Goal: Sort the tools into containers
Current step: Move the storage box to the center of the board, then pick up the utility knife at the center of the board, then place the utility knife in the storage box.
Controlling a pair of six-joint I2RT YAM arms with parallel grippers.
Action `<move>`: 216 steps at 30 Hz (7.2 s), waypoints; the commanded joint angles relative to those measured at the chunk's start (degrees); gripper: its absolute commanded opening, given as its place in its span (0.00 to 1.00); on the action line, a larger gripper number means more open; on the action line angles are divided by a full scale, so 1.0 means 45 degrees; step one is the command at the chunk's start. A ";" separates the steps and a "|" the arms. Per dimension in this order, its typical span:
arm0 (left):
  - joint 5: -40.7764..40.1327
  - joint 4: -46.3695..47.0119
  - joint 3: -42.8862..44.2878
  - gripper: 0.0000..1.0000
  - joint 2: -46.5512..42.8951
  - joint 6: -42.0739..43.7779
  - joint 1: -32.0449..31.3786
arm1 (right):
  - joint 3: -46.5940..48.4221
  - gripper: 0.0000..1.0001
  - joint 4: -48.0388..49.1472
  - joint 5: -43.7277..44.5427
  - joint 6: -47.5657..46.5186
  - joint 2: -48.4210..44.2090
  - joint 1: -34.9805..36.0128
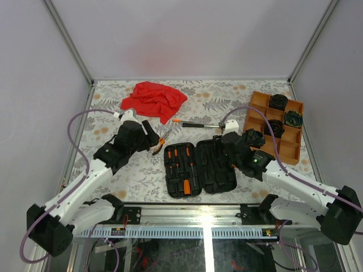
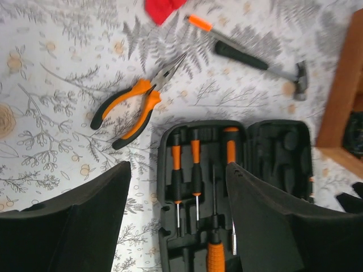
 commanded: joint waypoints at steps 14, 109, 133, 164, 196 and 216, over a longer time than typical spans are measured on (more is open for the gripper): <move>-0.0594 -0.1341 0.1034 0.70 -0.0697 0.1681 0.0166 | 0.2938 0.65 -0.0379 -0.3037 -0.2737 0.3068 -0.2060; -0.1047 -0.2478 0.1213 0.71 0.0298 0.3594 0.0863 | 1.5492 0.15 -0.2225 -0.3527 -0.8780 1.3238 -0.2409; -0.0841 -0.2425 0.1150 0.71 0.0358 0.3565 0.0861 | 0.3085 0.08 0.0470 -0.3305 0.1899 0.4610 -0.2351; -0.0739 -0.2425 0.1159 0.71 0.0464 0.3573 0.0869 | 0.0359 0.09 0.1614 -0.3869 0.3750 0.4790 -0.0619; -0.0603 -0.2347 0.1099 0.71 0.0141 0.3507 0.0852 | 0.0437 0.44 0.1117 -0.2832 0.3511 0.4065 -0.0524; 0.1976 0.0404 -0.0844 0.65 0.0317 0.0763 -0.1564 | -0.1204 0.43 0.2808 -0.6213 0.1596 0.3276 -0.1814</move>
